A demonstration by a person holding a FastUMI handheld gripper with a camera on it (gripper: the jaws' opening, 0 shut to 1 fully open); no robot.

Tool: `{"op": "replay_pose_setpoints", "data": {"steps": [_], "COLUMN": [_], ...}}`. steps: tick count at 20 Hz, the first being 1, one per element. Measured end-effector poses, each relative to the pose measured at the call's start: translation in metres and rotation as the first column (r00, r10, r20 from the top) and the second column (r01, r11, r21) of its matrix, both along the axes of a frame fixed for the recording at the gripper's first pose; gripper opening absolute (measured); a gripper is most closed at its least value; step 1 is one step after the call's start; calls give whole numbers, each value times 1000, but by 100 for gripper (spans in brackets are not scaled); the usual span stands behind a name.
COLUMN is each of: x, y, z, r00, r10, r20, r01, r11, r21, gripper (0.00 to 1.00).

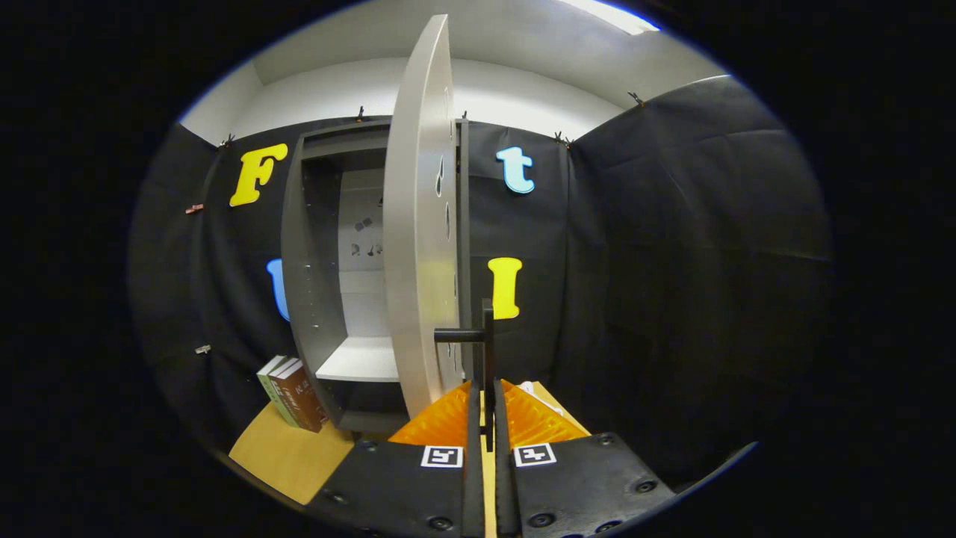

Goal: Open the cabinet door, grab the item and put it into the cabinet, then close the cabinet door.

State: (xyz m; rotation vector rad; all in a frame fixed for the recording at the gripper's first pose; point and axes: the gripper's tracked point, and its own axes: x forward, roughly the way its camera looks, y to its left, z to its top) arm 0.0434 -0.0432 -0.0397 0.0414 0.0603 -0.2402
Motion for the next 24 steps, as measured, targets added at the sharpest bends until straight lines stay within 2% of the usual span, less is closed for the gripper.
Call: {"op": "replay_pose_setpoints", "data": {"steps": [5, 8, 11, 13, 17, 21, 24], "x": [-5, -10, -22, -29, -44, -35, -23], "y": [-23, -17, -12, -6, 42, 71, 104], "z": [3, 1, 4, 12, -1, -35, -80], "r00": [996, 999, 999, 999, 990, 980, 957], "r10": [-85, -52, -29, -9, 134, 196, 256], "r20": [21, 6, 15, 51, 47, -28, -134], "r01": [85, 52, 29, 11, -136, -196, -252], "r11": [996, 999, 999, 999, 990, 981, 967], "r21": [-15, -11, -31, -32, 40, -6, 47], "gripper": [10, 10, 17, 45, 99, 99, 99]}}
